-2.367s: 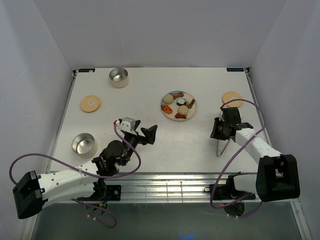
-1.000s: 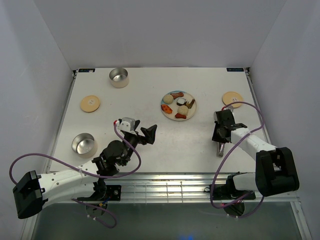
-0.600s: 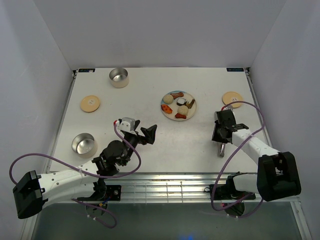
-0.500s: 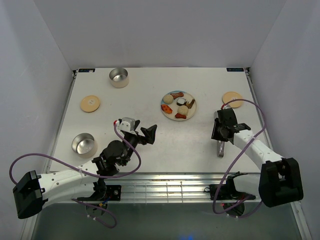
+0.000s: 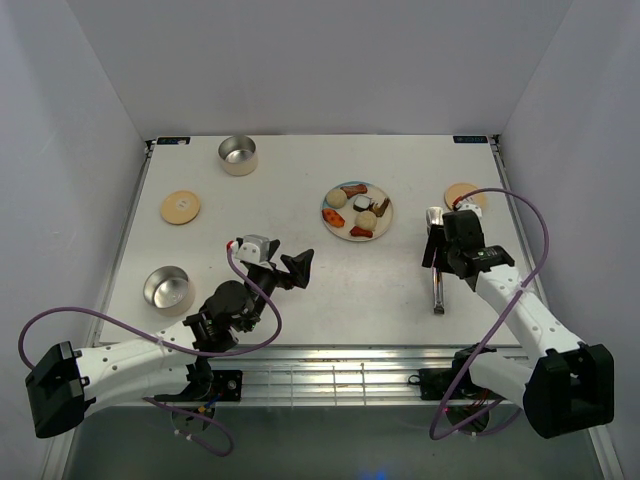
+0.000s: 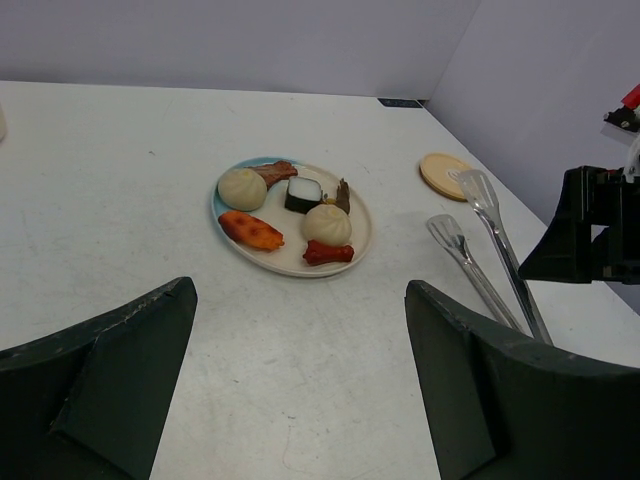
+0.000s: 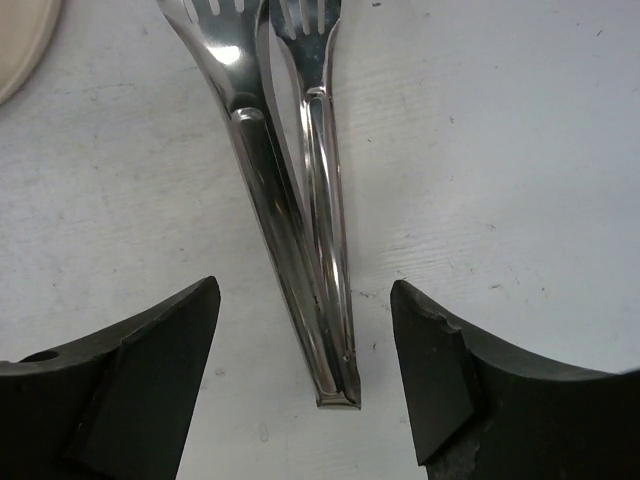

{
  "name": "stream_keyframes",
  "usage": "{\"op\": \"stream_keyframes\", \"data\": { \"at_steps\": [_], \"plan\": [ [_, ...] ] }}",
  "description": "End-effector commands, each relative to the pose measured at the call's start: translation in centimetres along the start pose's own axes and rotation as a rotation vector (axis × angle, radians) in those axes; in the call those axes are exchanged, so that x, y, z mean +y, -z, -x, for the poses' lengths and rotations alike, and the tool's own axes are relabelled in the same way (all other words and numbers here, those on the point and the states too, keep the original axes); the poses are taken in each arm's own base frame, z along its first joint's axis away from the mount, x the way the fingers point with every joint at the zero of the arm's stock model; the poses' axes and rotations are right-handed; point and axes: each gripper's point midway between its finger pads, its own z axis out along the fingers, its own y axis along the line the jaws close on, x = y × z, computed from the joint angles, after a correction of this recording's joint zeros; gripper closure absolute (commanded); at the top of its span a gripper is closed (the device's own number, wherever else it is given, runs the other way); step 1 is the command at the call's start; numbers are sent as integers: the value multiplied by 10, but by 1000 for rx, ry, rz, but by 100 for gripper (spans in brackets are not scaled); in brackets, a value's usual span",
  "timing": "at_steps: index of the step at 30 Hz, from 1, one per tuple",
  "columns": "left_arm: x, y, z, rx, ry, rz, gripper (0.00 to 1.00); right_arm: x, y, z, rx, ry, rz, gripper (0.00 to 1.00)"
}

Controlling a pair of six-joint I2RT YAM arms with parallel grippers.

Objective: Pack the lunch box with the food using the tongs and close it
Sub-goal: Pick up the clamp at the center of the board.

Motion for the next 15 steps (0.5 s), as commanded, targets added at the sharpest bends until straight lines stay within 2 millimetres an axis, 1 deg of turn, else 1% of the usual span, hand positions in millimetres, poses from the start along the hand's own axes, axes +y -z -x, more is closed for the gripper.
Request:
{"op": "stream_keyframes", "data": {
  "at_steps": [1,4,5,7,8,9,13,15],
  "plan": [
    [-1,3,4,-16,21,-11,4,-3,-9,-8,14,41,-14,25],
    [-2,3,4,-18,24,-13,4,7,-18,-19,48,69,45,28],
    [-2,3,4,-17,25,-13,4,9,-21,-19,45,72,55,28],
    [-2,3,3,-15,24,-14,4,12,-27,-25,67,96,71,29],
    [-2,2,3,-14,22,-13,5,13,-30,-24,66,101,74,29],
    [-2,2,2,-12,22,-12,4,12,-33,-29,87,109,66,29],
    [-2,1,1,-8,17,-11,4,12,-39,-32,99,124,62,32],
    [-2,1,0,-6,14,-11,4,8,-40,-35,103,125,45,35]
  ]
}}
